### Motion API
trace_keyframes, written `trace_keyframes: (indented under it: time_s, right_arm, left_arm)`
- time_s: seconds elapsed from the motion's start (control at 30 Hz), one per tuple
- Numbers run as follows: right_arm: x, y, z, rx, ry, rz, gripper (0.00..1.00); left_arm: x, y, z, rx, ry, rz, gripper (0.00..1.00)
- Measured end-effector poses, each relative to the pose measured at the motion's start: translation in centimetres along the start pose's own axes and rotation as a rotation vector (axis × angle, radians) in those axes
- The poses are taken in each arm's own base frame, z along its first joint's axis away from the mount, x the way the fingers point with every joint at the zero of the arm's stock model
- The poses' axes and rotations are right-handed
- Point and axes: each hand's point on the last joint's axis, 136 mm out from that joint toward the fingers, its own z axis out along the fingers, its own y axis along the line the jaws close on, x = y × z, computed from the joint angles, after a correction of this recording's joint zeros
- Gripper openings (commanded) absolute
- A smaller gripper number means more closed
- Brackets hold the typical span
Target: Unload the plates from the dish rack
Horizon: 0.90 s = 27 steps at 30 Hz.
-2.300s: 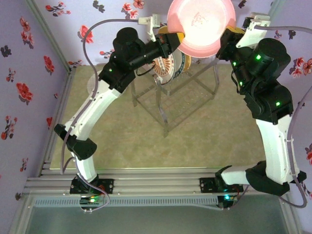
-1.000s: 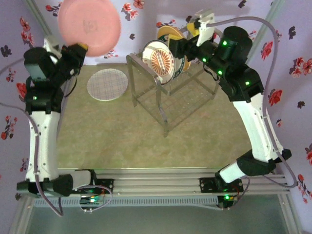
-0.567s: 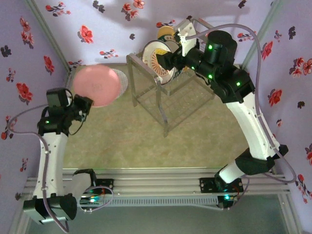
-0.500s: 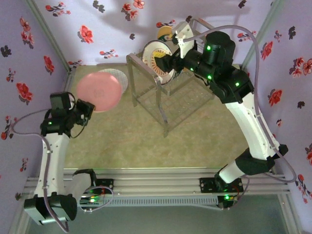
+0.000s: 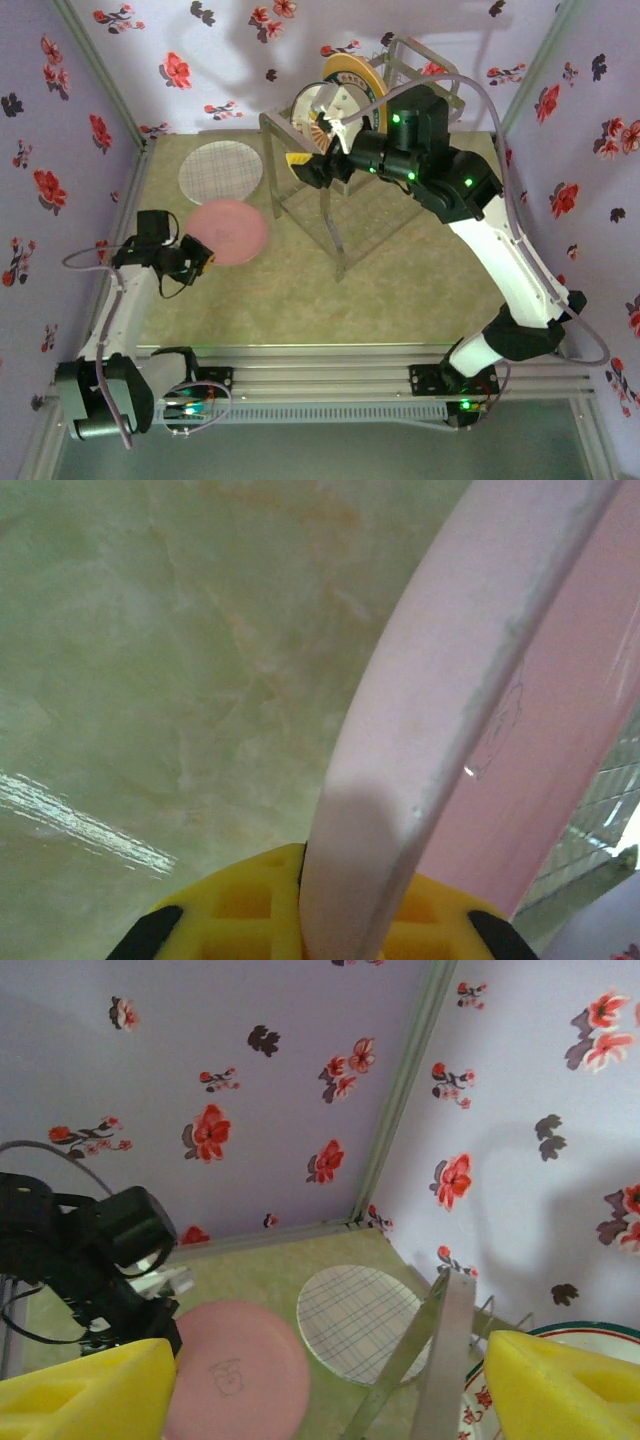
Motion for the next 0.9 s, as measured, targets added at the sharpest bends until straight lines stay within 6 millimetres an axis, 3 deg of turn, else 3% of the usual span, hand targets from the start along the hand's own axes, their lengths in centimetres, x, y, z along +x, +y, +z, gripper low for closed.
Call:
trace_keyframes:
  time_s: [0.4, 0.7, 0.9]
  right_arm:
    - [2.0, 2.5, 0.4, -0.021, 0.105, -0.005, 0.82]
    - [2.6, 2.6, 0.4, -0.005, 0.131, -0.006, 0.82]
    - [3.0, 2.6, 0.5, 0.002, 0.143, -0.006, 0.82]
  left_arm:
    - [1.6, 1.3, 5.7, -0.074, 0.104, 0.069, 0.00]
    - [0.9, 1.3, 7.4, -0.069, 0.101, 0.087, 0.00]
    - [0.6, 1.1, 7.8, -0.060, 0.097, 0.104, 0.15]
